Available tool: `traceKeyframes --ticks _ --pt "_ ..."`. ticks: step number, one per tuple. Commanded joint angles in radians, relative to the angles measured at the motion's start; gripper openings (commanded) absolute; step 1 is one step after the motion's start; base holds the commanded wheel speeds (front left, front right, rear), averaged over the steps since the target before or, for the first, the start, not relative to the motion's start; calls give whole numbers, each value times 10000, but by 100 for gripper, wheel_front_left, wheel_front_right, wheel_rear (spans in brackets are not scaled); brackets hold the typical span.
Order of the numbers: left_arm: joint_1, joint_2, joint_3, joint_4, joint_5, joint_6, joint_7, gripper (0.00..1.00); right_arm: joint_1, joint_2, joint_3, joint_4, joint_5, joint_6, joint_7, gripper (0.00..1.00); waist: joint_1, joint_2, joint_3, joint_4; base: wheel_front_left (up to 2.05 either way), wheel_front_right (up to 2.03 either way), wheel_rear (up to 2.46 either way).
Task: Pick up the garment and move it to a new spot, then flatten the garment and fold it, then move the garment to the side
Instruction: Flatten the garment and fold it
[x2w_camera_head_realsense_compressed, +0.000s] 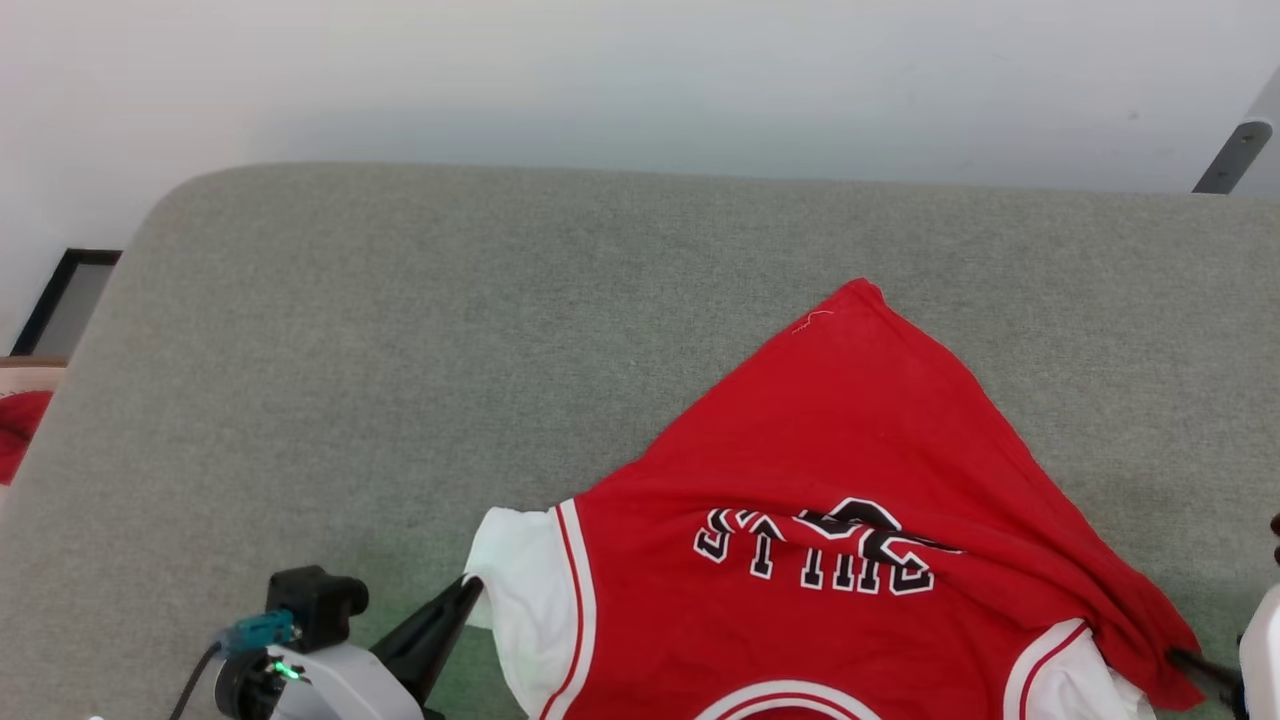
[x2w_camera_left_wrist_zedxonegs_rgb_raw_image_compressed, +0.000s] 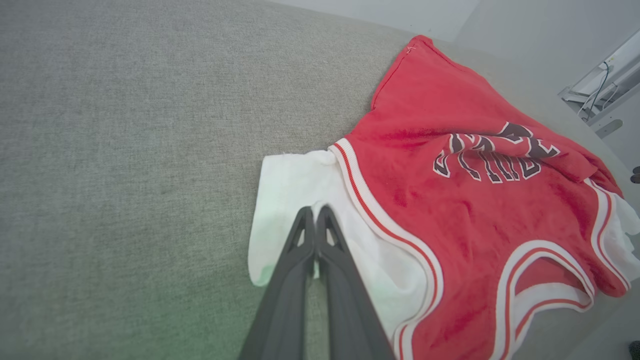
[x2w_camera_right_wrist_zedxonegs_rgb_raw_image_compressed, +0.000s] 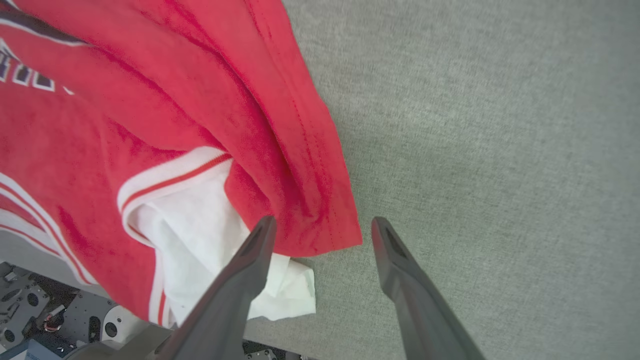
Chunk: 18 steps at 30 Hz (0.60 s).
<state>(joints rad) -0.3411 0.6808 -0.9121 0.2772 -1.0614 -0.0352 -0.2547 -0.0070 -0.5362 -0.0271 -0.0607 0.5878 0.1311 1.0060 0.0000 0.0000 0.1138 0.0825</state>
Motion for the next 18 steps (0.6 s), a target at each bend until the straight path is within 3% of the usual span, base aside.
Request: traceKeyframes --ticks 1,6,10,18 --pt "131 15 9 -25 -22 46 1 0 32 44 -110 -226 -118 -7 114 100 0 0 -8 6 0 0 0" --pt "128 -26 -47 -170 12 109 41 0 -604 236 -154 -1467 -419 -7 255 100 0 0 -28 132 0 0 0" --pt "-28 -119 -114 -233 76 78 117 0 -1588 126 311 -1856 -676 -7 -435 100 0 0 24 395 0 0 0" --pt "-462 -503 -317 -121 295 -112 262 0 -4535 -542 2302 -528 -1247 -7 -3742 100 0 0 326 1215 0 0 0"
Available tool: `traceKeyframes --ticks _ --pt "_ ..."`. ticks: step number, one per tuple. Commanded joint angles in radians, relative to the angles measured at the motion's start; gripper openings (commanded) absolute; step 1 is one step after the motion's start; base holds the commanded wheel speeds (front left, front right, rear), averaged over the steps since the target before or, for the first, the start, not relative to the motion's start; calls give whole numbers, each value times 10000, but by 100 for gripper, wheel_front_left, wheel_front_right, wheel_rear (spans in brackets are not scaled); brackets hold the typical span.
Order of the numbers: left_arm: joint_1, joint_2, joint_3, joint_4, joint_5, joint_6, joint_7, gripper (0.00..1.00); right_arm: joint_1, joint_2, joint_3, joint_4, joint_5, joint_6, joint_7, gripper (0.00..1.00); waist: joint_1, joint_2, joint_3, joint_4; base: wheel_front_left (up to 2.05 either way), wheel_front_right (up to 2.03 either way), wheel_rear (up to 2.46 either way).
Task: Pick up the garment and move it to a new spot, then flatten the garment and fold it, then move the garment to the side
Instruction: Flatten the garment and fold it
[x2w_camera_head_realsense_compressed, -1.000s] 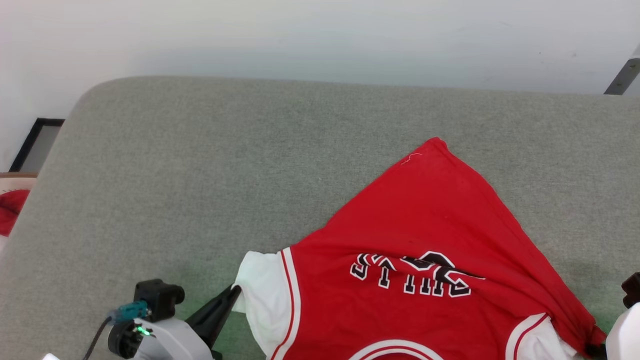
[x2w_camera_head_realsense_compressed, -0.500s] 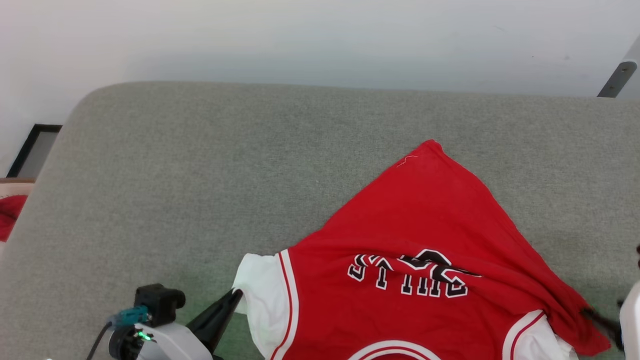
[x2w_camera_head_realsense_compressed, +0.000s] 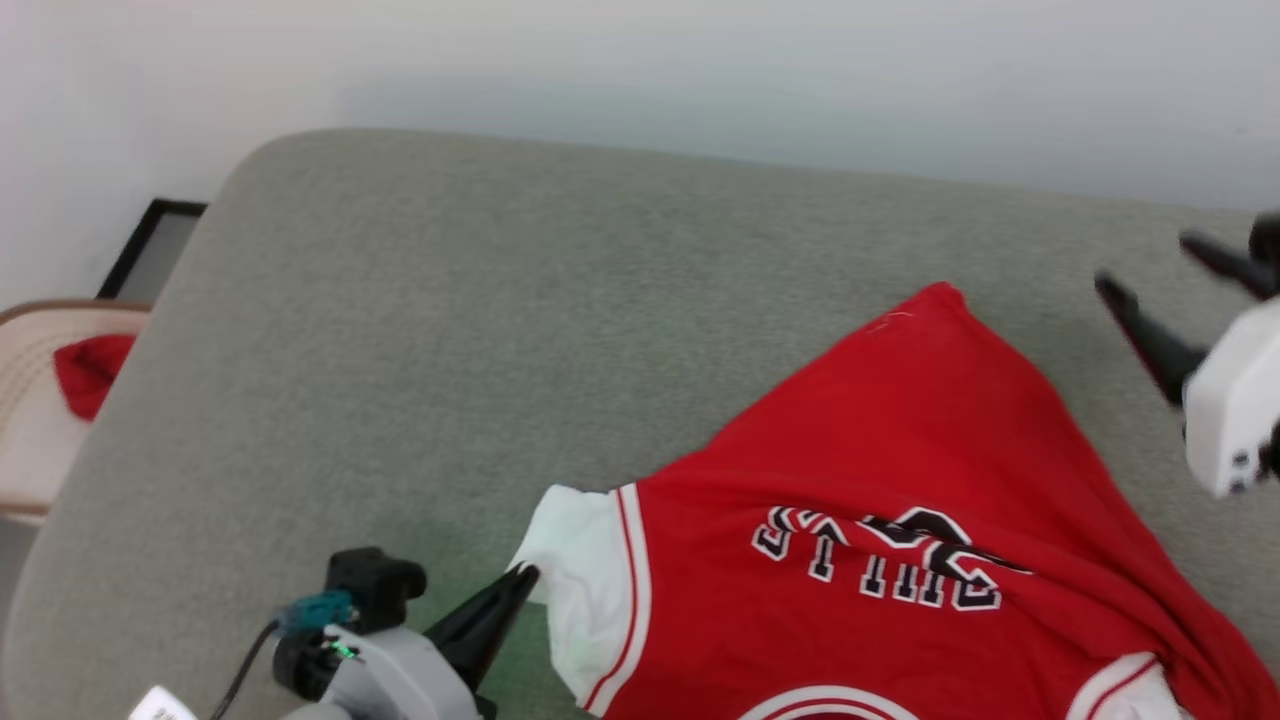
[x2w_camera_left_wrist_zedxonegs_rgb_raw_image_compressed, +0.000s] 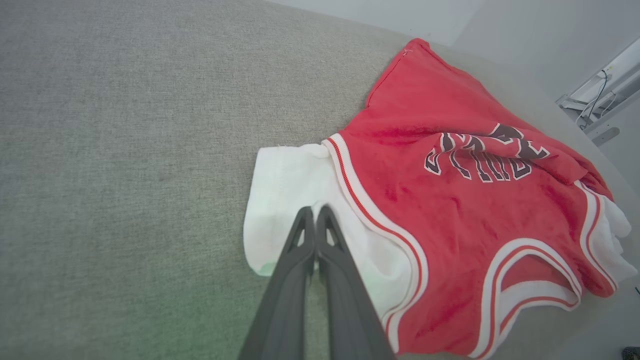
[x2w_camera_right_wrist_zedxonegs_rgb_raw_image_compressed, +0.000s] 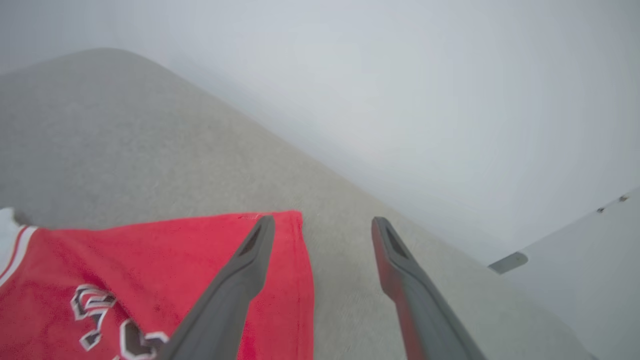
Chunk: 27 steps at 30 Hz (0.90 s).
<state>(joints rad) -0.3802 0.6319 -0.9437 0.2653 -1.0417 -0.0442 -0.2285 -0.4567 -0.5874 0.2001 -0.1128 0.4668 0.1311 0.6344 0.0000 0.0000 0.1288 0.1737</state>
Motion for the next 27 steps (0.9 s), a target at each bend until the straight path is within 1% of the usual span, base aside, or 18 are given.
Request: traceKeyframes --ticks 1,3,5,7,9,12,16,23,27 --pt "-139 -93 -27 34 111 -73 19 0 -397 -77 332 327 -102 -7 -531 100 0 0 228 417 0 0 0" --pt "-292 -271 -107 109 183 -150 48 0 -1052 -86 819 1104 -156 -7 -1366 100 0 0 327 654 0 0 0" --pt "-448 -431 -170 200 237 -224 76 0 -1709 -141 1175 2020 -237 -8 -1929 100 0 0 454 886 0 0 0" --pt "-582 -589 -235 292 267 -300 74 0 -2241 -101 1592 2993 -94 -8 -2135 100 0 0 585 1101 0 0 0" --pt "-740 -770 -302 393 331 -391 93 0 -2796 -154 1997 3916 84 -7 -2117 100 0 0 752 1329 0 0 0" --pt "-970 -1020 -434 591 400 -529 97 0 -3462 -231 2615 5196 555 -7 -1739 100 0 0 1000 1668 0 0 0" --pt "-1267 -1377 -597 854 469 -687 38 0 -4167 -328 3325 6622 1228 -7 -874 100 0 0 1321 2075 0 0 0" --pt "-1763 -1911 -925 1304 500 -836 -97 0 -4876 -404 4148 8036 2369 -7 570 100 0 0 1870 2639 0 0 0" --pt "-2010 -2149 -1138 1505 430 -874 -186 0 -5105 -476 4555 8673 2530 -9 1288 100 0 0 2102 2868 0 0 0"
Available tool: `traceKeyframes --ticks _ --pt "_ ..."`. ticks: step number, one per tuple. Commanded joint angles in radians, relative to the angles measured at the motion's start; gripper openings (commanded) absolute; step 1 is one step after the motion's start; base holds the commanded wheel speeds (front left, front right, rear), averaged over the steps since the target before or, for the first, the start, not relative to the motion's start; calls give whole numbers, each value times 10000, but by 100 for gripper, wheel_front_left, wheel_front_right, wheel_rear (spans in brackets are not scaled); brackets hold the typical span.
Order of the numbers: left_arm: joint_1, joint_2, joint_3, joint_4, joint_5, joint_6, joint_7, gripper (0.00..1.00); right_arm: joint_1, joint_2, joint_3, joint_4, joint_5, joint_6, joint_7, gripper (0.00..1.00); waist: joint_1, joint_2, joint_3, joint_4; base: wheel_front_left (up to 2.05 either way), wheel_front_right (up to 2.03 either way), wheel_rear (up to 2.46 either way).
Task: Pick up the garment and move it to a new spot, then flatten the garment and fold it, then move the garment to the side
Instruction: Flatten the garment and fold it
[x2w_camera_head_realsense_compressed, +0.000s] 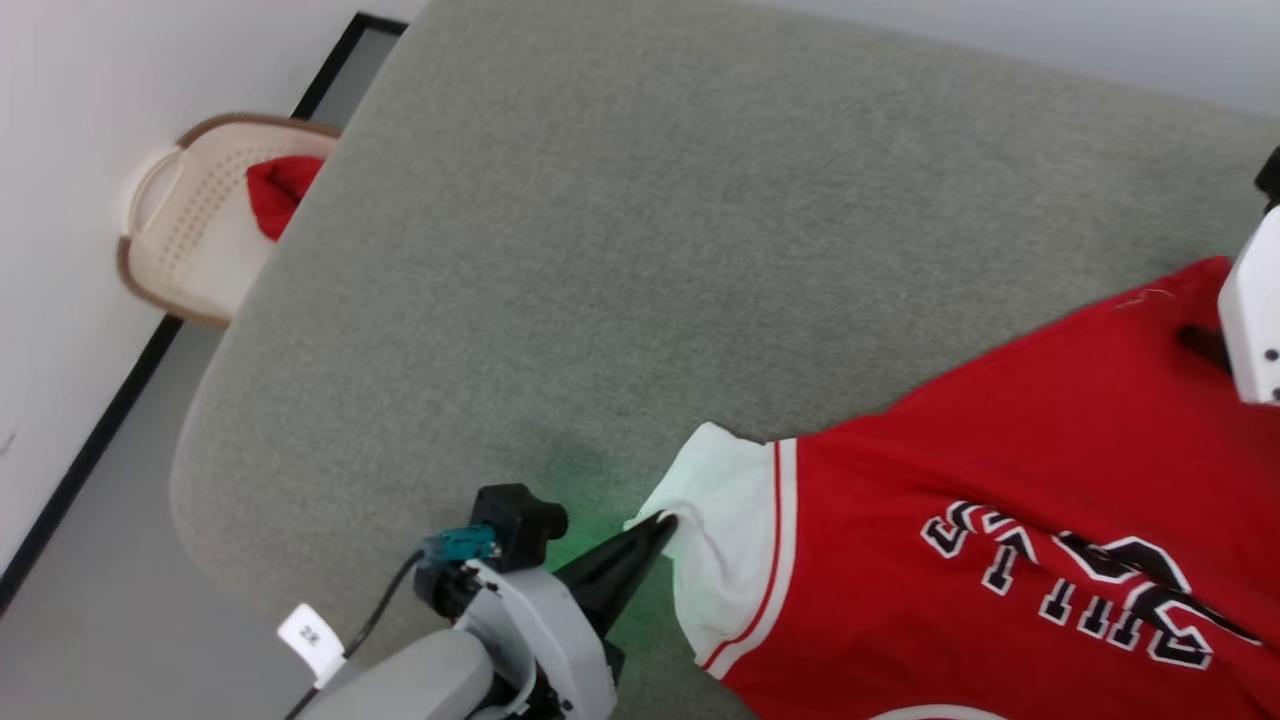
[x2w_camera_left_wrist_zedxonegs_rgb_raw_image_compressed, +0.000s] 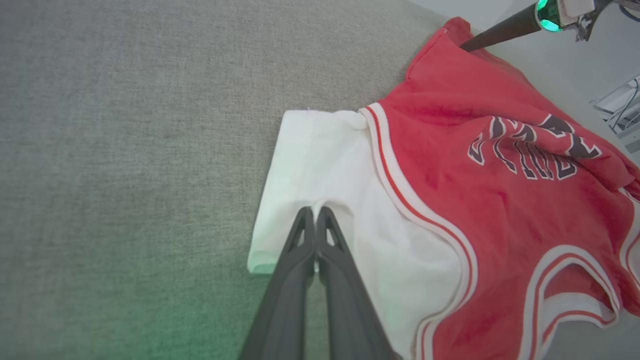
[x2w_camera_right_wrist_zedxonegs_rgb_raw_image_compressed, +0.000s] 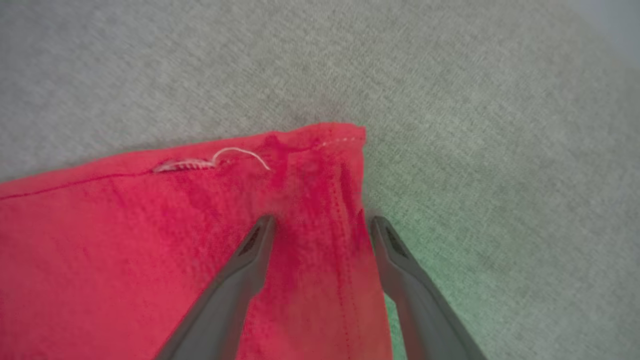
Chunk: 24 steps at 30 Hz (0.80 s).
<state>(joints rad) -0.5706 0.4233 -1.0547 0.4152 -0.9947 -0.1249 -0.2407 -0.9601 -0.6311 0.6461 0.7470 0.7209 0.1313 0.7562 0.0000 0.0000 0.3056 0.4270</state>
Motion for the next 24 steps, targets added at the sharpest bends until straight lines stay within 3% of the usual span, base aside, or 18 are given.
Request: traceKeyframes --ticks 1,3,4,5,6,16,24 --pt "-163 -96 -109 8 -79 -70 -69 0 -37 -6 175 259 54 -10 195 100 0 0 389 374 0 0 0" --pt "-278 -121 -235 20 -176 -56 -108 0 63 65 369 661 135 -10 542 100 0 0 475 430 0 0 0" --pt "-309 -121 -287 36 -223 -54 -128 0 115 125 470 883 194 -10 774 89 0 0 498 443 0 0 0" --pt "-344 -118 -344 48 -277 -55 -143 0 143 134 618 1014 181 -10 932 33 0 0 522 453 0 0 0" --pt "-387 -116 -390 59 -312 -55 -146 0 160 145 727 1090 191 -12 1095 0 0 0 534 458 0 0 0" --pt "-621 92 -636 202 -647 -59 -240 0 -504 227 651 1633 377 -12 1042 0 0 0 372 147 0 0 0" --pt "-1498 910 -839 78 -1110 -59 148 0 -1103 545 604 1315 548 -10 284 0 0 0 -261 -536 0 0 0"
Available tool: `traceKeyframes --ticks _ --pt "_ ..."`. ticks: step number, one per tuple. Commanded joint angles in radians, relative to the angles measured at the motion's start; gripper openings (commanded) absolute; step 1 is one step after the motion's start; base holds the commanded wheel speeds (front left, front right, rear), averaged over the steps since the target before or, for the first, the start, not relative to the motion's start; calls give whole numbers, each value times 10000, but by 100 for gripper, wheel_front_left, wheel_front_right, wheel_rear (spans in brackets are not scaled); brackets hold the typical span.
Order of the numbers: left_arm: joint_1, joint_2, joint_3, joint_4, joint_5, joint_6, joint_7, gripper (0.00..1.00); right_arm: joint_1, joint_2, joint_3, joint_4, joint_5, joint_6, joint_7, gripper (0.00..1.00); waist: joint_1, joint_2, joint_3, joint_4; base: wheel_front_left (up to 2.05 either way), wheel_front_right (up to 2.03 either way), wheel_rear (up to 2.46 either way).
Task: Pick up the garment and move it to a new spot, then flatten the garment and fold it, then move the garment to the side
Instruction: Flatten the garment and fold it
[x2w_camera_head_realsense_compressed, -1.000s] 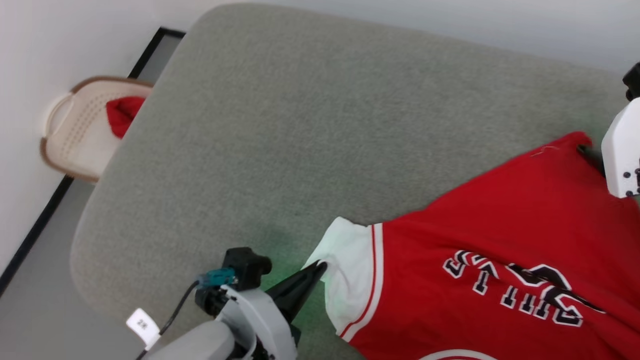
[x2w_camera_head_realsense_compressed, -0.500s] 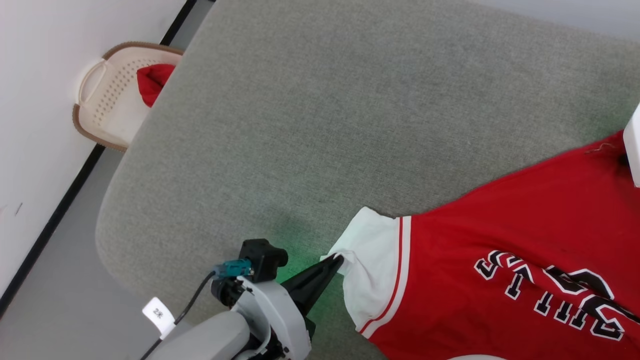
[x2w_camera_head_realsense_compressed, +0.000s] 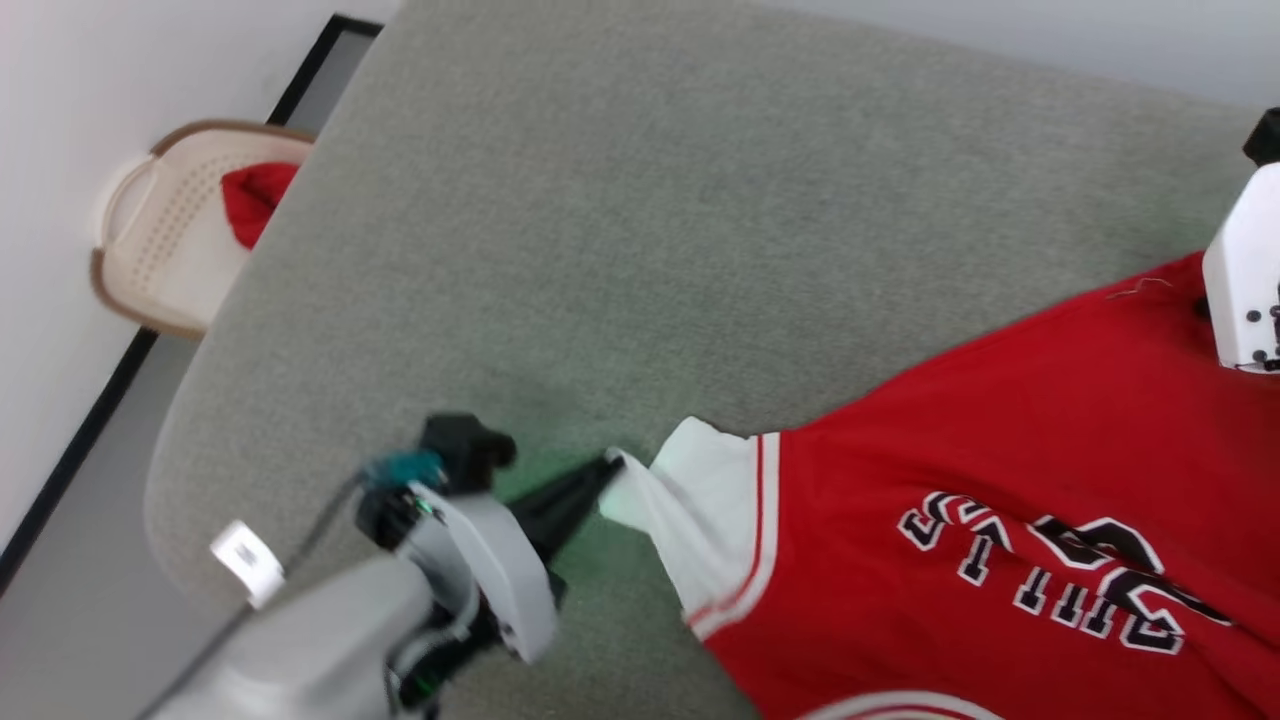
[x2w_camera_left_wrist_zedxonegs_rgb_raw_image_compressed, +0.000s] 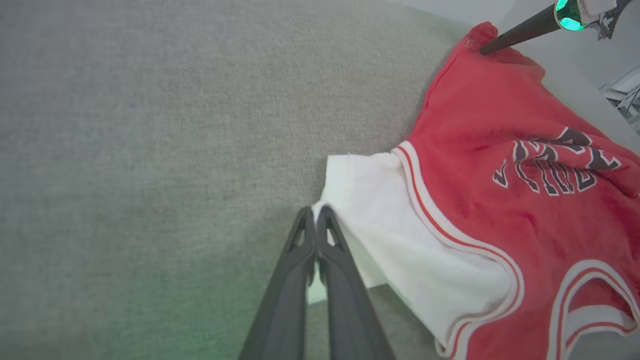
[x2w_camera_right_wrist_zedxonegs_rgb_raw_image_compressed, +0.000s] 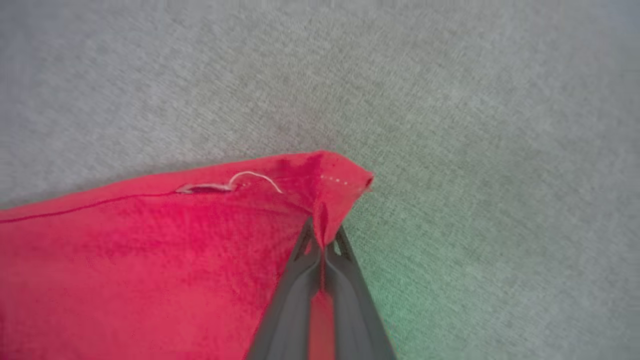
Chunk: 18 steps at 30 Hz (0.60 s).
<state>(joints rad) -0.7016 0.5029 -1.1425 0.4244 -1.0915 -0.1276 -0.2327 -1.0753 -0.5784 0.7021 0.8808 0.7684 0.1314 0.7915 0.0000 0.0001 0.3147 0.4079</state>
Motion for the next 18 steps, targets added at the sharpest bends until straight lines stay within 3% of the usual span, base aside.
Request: traceKeyframes --ticks 1,8,18 --pt "-374 260 90 -7 -225 -33 238 0 -25 59 43 -117 126 -12 -171 0 0 -1 -458 -452 0 0 0" --pt "-2179 1222 449 -26 -485 15 1829 0 -453 -19 445 -1110 229 -12 -962 0 0 -1 -1207 -1263 0 0 0" --pt "-4912 1898 770 114 -164 69 3713 0 -1246 148 201 -1790 -261 -12 -2966 0 0 -1 -2179 -2387 0 0 0"
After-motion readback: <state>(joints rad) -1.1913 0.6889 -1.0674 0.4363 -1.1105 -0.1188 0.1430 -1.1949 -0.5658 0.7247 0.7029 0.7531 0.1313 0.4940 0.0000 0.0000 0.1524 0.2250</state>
